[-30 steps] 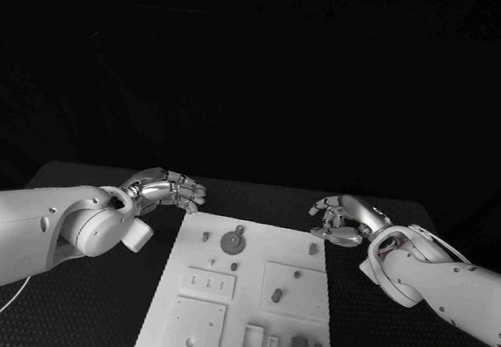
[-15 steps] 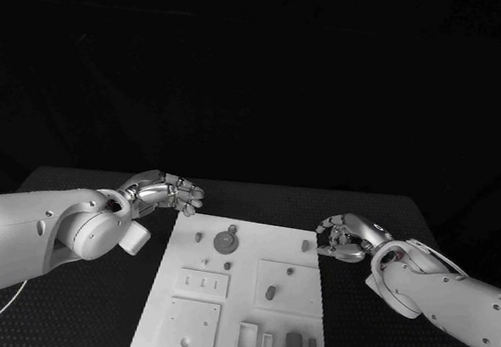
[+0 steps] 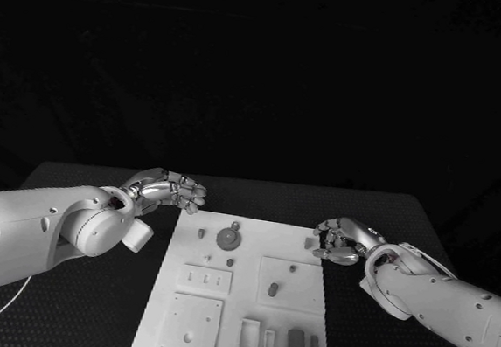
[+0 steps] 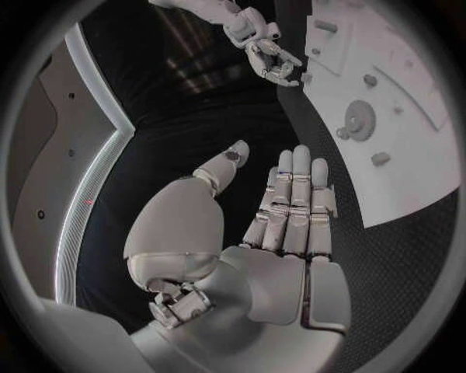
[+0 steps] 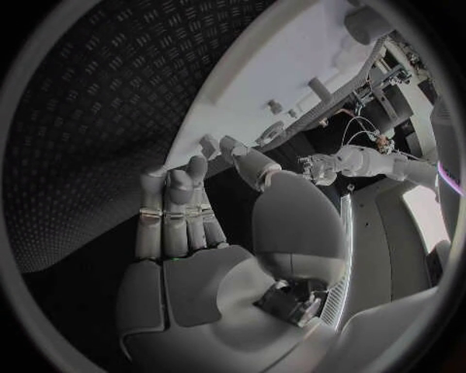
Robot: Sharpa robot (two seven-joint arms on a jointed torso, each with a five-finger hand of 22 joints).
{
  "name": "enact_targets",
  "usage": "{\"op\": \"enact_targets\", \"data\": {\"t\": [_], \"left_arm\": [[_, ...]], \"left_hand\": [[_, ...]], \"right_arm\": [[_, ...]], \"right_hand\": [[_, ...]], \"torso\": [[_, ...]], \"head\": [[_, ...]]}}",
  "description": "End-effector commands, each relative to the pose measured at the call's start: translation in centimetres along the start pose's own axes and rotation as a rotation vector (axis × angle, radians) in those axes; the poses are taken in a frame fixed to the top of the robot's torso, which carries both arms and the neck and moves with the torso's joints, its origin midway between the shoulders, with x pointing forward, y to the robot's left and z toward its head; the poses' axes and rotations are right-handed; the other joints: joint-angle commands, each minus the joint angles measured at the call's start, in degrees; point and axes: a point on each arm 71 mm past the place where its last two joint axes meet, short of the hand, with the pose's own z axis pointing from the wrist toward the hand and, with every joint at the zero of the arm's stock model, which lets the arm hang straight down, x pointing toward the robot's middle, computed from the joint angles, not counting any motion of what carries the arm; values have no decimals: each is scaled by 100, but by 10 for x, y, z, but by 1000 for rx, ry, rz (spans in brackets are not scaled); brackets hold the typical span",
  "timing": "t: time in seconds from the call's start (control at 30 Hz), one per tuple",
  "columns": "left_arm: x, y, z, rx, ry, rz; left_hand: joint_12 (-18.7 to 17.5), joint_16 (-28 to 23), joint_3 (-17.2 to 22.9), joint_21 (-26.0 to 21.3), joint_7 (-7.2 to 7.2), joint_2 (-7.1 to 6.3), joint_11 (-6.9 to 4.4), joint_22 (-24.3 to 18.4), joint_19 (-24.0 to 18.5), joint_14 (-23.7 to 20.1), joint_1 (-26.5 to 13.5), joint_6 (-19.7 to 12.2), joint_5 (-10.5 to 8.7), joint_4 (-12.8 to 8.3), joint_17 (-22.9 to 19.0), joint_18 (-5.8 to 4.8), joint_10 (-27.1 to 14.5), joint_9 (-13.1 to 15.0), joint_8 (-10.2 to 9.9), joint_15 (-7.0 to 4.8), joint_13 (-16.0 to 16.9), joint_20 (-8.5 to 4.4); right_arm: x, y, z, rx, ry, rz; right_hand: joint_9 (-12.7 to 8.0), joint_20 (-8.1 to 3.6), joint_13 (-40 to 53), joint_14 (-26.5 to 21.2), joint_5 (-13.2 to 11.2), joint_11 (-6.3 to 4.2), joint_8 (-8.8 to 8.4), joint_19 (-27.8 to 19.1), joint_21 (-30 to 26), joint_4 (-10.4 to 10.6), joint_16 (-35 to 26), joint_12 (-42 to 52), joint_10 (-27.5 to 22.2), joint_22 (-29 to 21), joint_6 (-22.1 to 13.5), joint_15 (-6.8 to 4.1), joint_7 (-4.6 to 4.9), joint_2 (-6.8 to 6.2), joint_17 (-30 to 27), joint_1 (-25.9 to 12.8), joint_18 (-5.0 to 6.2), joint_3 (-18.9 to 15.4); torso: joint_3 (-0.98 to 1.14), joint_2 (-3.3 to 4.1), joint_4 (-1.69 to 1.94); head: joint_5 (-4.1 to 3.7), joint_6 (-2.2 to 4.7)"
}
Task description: Assemble the parts on the task board
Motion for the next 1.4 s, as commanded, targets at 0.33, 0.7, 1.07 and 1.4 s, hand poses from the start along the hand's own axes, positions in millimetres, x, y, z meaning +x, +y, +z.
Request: {"op": "enact_targets", "data": {"t": [0.33,0.7,1.07,1.4], "left_arm": [[3,-1,0,11,24,-4],[4,-1,0,10,28,-5],[4,-1,0,9,28,-5],[4,-1,0,9,28,-5]], "left_hand": [[-37,-34,-33,22,26,41,0,-8,-41,-9,-43,8,-22,-3,12,81,-39,11,-24,4,-5,-17],[-41,-36,-30,24,28,45,3,-11,-43,-9,-37,8,-22,-6,14,82,-46,13,-26,4,-5,-17],[-43,-38,-29,26,29,45,5,-13,-44,-9,-36,9,-22,-7,15,82,-49,14,-27,5,-4,-17],[-43,-40,-29,28,30,45,6,-15,-45,-8,-34,9,-22,-8,17,82,-51,16,-28,5,-3,-17]], "right_arm": [[7,-2,3,0,15,19],[10,0,7,8,19,28],[13,5,10,-1,33,31],[16,6,12,-4,37,32]], "right_hand": [[-1,1,-15,-29,31,-22,44,-25,-41,37,-9,56,-22,59,87,4,19,78,-5,34,126,-42],[-30,-2,-42,-27,-388,-38,73,-15,-41,144,9,90,-16,68,170,-11,2,198,-10,74,126,143],[-17,-12,-56,-16,-406,-69,169,-4,-17,131,35,120,0,86,370,-40,-31,241,-5,99,126,213],[-11,-16,-69,-19,-400,-73,234,-8,-4,82,48,135,-2,94,525,-44,-36,269,-1,108,126,219]], "torso": [[-7,-9,-5],[-8,-14,-7],[-8,-17,-5],[-6,-23,-6]], "head": [[37,-69],[43,-120],[43,-141],[56,-162]]}}
